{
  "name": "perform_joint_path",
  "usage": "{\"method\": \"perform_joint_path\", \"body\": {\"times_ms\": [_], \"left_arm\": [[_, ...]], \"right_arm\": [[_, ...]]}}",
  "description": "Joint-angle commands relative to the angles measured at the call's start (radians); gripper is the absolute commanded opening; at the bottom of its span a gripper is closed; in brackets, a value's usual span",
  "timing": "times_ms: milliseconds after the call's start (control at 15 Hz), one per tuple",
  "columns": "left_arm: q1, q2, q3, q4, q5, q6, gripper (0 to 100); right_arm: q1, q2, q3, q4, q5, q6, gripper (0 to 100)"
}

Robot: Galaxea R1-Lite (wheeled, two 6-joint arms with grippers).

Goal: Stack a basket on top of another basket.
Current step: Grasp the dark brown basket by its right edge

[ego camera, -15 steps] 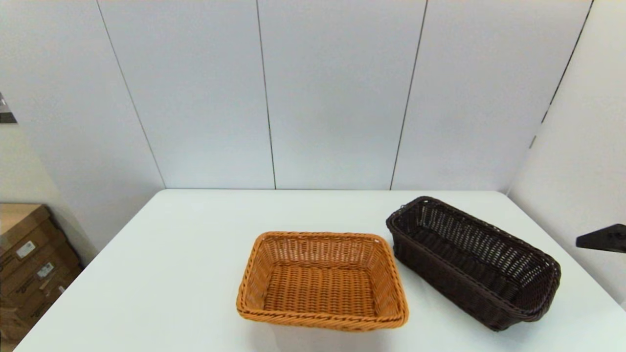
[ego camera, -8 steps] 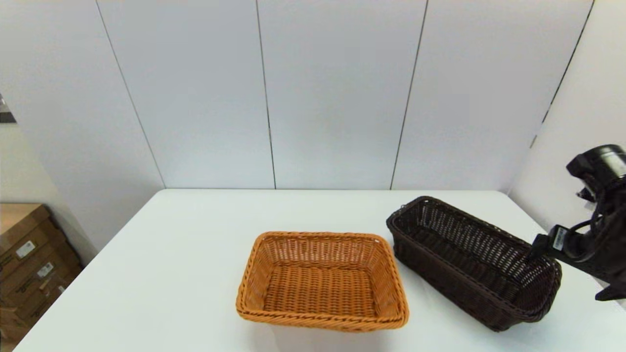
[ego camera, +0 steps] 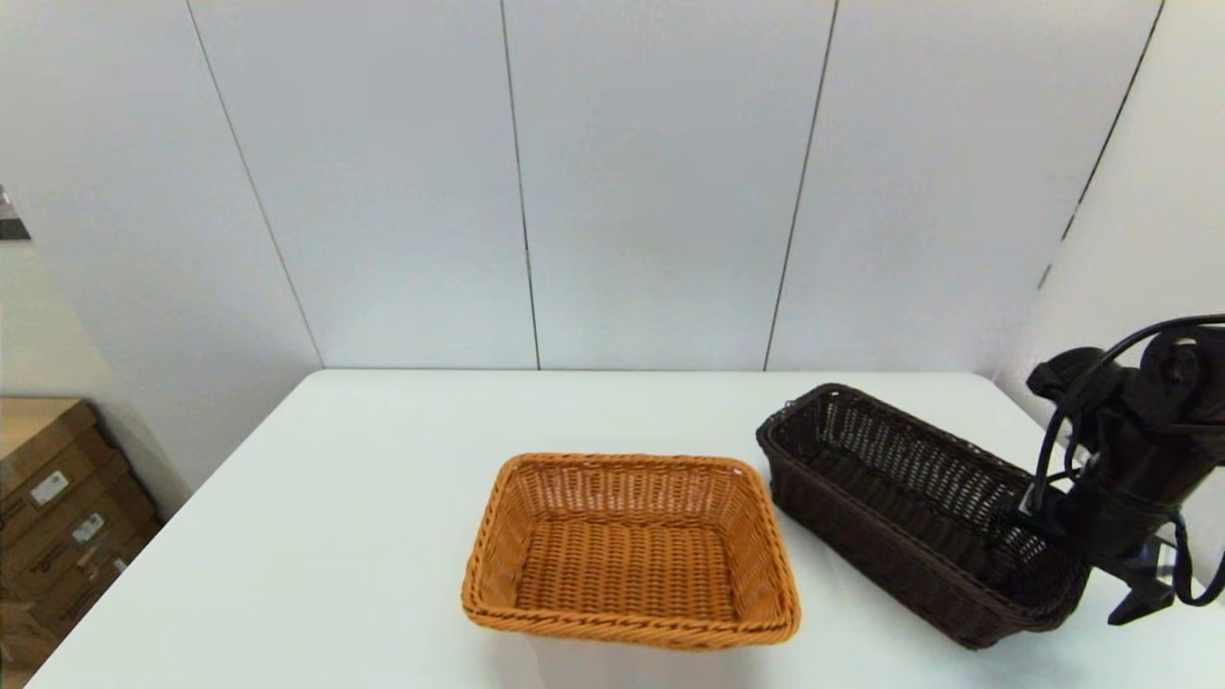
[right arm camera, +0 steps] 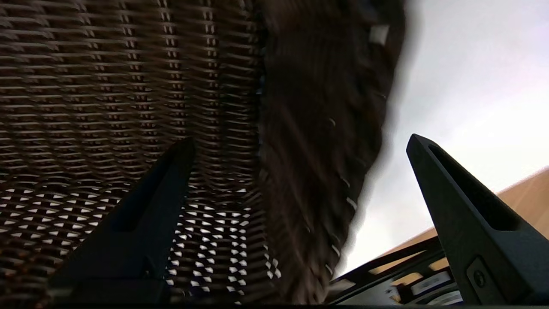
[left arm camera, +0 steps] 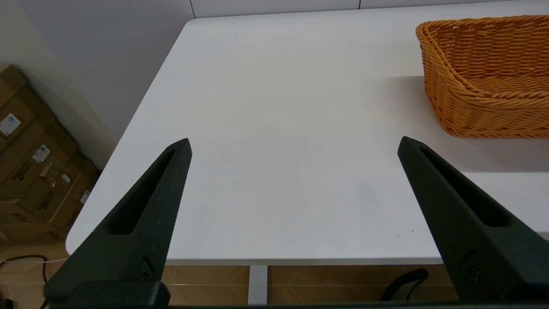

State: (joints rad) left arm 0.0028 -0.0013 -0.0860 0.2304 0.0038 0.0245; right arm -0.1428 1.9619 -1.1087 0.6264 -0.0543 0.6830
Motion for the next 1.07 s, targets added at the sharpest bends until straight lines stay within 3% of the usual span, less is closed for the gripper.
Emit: {"method": "perform_joint_path", "body": {"times_ms": [67,200,667,800,1067], "left_arm": [[0.0,0.001,0.0,0.001,0.001,0.0,100],[0.0,0.001,0.0,0.001,0.001,0.0,100],[0.0,0.001,0.0,0.001,0.001,0.0,100],[0.0,0.001,0.0,0.001,0.001,0.0,100],[0.0,0.001,0.0,0.001,0.001,0.0,100]], "right_arm": [[-0.011,0.064,-0.006,0.004,0.014,0.003,0],[-0.02,0.057,-0.006,0.004,0.028,0.003,0],[-0.118,0.054,-0.022,0.018,0.229,-0.043,0],[-0.146,0.045,-0.023,0.021,0.263,-0.079,0],[-0.205,0.032,-0.052,0.059,0.352,-0.088,0]]}}
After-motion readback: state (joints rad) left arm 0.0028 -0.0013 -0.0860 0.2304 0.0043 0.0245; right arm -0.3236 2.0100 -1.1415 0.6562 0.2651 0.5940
